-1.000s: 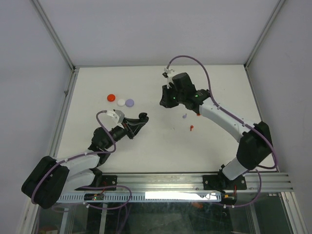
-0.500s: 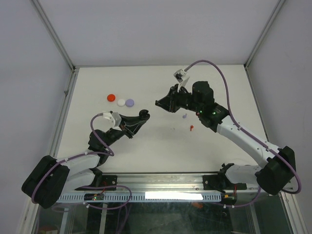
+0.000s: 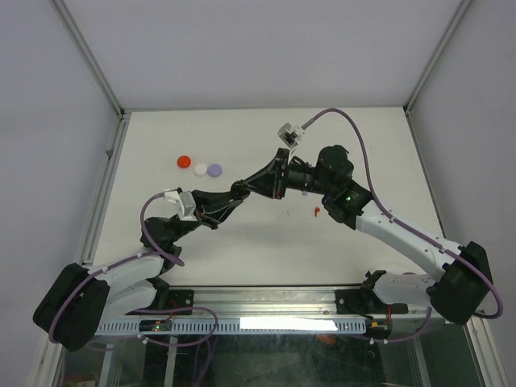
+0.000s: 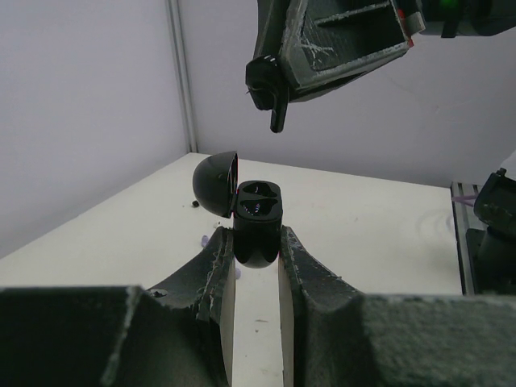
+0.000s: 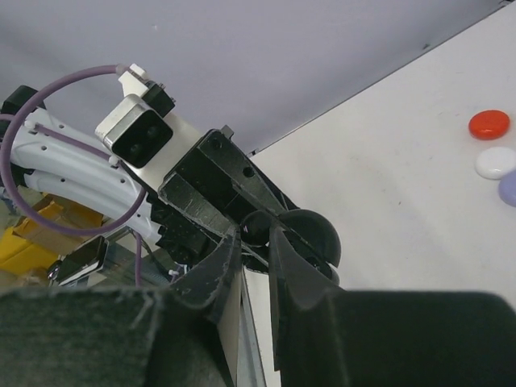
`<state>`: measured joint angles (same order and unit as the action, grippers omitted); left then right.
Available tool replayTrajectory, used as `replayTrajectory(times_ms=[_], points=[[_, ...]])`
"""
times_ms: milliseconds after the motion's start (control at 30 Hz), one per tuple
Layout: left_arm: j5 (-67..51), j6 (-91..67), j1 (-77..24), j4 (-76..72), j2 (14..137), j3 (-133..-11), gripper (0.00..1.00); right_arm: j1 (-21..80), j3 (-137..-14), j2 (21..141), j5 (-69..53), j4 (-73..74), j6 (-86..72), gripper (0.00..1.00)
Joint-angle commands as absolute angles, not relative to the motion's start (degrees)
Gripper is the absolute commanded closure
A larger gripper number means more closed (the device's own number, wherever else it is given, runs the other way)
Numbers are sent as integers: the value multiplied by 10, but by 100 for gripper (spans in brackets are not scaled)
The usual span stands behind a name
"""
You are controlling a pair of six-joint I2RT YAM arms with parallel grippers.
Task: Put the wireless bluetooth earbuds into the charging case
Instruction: Place the earbud in the charging case.
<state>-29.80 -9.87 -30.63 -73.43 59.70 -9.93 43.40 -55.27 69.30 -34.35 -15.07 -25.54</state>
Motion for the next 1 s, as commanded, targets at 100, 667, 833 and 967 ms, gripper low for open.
replayTrajectory(times_ms=[100,667,833,967], points=[[-318,-117,-301,-805,581,-116,100,455,-553,688,-360,-217,-268,88],[-326,-144,-301,-825,568,-120,100,469,-553,709,-351,-216,-259,88],[-312,-147,-301,-825,570,-120,100,471,-556,709,-362,-216,-261,88],[-309,-149,-301,-813,573,-127,100,474,-557,707,-367,-218,-260,88]])
